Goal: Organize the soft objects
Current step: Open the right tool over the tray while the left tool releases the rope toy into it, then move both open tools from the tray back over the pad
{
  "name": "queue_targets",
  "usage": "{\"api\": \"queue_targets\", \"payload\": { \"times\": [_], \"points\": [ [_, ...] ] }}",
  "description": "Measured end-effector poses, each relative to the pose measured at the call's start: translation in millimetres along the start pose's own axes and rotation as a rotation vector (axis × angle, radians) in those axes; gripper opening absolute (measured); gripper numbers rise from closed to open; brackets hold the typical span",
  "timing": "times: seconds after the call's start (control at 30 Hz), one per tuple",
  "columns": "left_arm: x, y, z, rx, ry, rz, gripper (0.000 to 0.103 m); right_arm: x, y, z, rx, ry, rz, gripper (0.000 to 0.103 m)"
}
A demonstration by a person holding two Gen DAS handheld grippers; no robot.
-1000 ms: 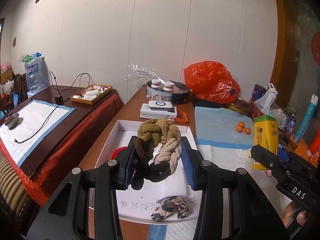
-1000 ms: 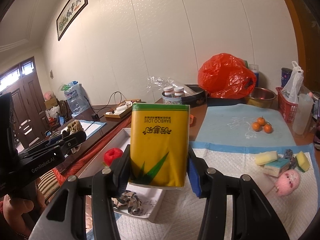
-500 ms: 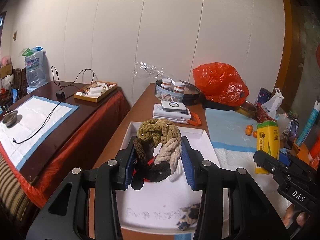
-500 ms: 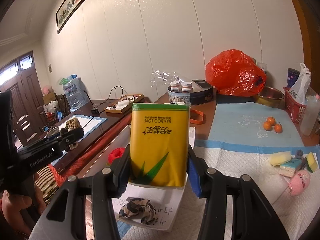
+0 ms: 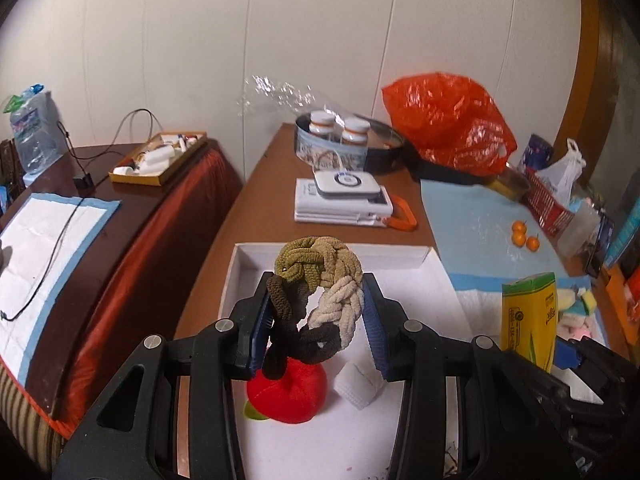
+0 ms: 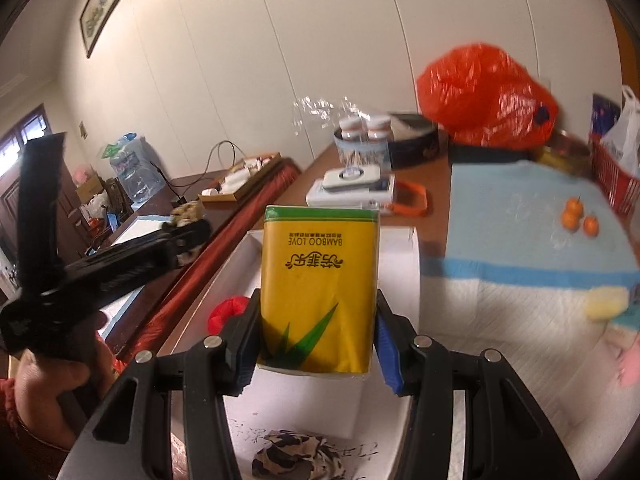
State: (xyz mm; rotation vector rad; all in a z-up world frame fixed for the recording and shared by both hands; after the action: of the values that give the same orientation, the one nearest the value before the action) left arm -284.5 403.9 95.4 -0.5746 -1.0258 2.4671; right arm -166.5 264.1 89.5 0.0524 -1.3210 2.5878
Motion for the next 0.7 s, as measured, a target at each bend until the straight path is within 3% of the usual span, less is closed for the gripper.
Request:
{"api": "queue_targets", "payload": {
  "times": [0.17, 0.27, 0.33, 0.37, 0.4, 0.43, 0.47, 0.6, 0.7],
  "points": [
    [-3, 13, -31, 0.093, -0.02, -0.021, 0.043, 4, 8, -18, 0.059, -0.009, -0.018, 0.05],
    [-2, 15, -32, 0.087, -0.034, -0.024, 0.049, 7, 12, -24, 0.088, -0.026, -0.015, 0.051],
    [0, 15, -31, 0.078, -0.051, -0.014, 0.059, 10, 16, -26, 0.095, -0.014, -0.001, 0.055],
    [2, 14, -31, 0.073, -0.058, -0.011, 0.077, 10, 16, -26, 0.096, -0.01, 0.0, 0.06],
    [4, 13, -29, 0.059, -0.066, -0.012, 0.093, 10, 16, -26, 0.094, -0.008, -0.001, 0.076],
    [5, 13, -26, 0.033, -0.083, -0.018, 0.098, 10, 16, -25, 0.087, -0.007, -0.003, 0.085],
    [6, 13, -24, 0.02, -0.099, -0.023, 0.103, 10, 15, -23, 0.077, -0.004, -0.004, 0.085],
    [12, 12, -17, 0.002, -0.129, -0.005, 0.103, 8, 15, -16, 0.053, 0.065, 0.012, 0.085],
    [12, 12, -10, -0.015, -0.135, 0.005, 0.103, 5, 17, -14, 0.057, 0.062, -0.009, 0.085]
  ]
}}
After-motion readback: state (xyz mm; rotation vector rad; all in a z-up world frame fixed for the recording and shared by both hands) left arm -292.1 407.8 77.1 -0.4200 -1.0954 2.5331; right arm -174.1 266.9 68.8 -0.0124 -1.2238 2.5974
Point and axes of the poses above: each gripper's, at about its wrist camera, not at the fingertips, and z roughly against the way its jaws point, x to its left, y to its underside, the point moved 3 cm from there along -z, roughly the way its jaws point, and after that the axes turned 8 degrees about z, right-handed, at the moved point
